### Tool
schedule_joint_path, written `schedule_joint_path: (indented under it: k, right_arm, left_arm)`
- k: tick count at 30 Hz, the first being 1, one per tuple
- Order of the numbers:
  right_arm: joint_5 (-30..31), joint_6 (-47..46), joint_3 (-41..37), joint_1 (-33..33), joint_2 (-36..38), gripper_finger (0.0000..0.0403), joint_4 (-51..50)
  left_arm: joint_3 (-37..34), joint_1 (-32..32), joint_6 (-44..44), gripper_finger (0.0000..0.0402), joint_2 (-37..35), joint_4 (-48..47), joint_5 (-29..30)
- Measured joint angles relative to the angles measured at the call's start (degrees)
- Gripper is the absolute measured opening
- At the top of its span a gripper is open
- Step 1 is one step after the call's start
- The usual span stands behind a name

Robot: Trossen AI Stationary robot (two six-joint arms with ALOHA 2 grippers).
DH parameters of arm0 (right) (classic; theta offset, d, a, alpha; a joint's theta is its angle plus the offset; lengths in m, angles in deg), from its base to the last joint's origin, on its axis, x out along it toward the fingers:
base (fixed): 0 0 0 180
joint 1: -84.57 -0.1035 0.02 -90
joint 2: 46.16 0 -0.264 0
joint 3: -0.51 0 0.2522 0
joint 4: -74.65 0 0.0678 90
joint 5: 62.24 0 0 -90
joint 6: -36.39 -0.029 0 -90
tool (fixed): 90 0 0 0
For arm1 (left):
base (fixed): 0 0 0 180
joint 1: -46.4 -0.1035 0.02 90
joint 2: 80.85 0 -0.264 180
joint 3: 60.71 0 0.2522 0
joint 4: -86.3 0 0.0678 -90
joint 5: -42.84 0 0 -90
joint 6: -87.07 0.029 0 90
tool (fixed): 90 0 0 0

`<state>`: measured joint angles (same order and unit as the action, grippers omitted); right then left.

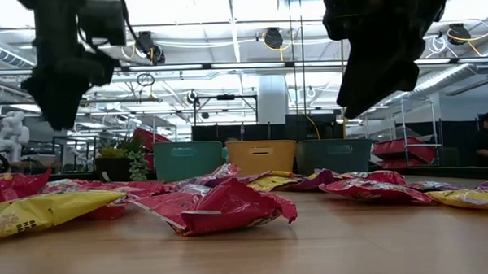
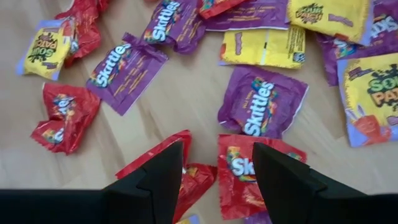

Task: Sort candy
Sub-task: Put the violet candy into the blue bin

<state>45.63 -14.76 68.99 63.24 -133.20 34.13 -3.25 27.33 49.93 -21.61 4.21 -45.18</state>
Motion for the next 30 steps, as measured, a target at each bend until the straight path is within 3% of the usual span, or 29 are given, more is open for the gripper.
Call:
schedule_joint_path:
  k: [4,11,19,30]
  right_arm:
    - [0.09,-0.68,0.00,-0.17,0.00,0.0185,0.29]
    - [1.77,-0.68,0.00,-0.17,0.02,0.0185,1.86]
    - [3.32,-0.96,0.00,-0.17,0.02,0.0185,3.72]
    - [3.32,-1.75,0.00,-0.17,0.02,0.0185,4.90]
  left_arm:
    - [-5.15,-1.17,-0.69,0.0201,0.02,4.42,-0.44]
    - [-8.78,-4.25,6.14,0.0201,2.22,4.49,-2.27]
    - [-8.77,-7.15,13.67,0.0201,13.99,3.62,-3.26]
    - [-8.72,-7.97,12.13,0.0201,25.97,3.48,-0.05]
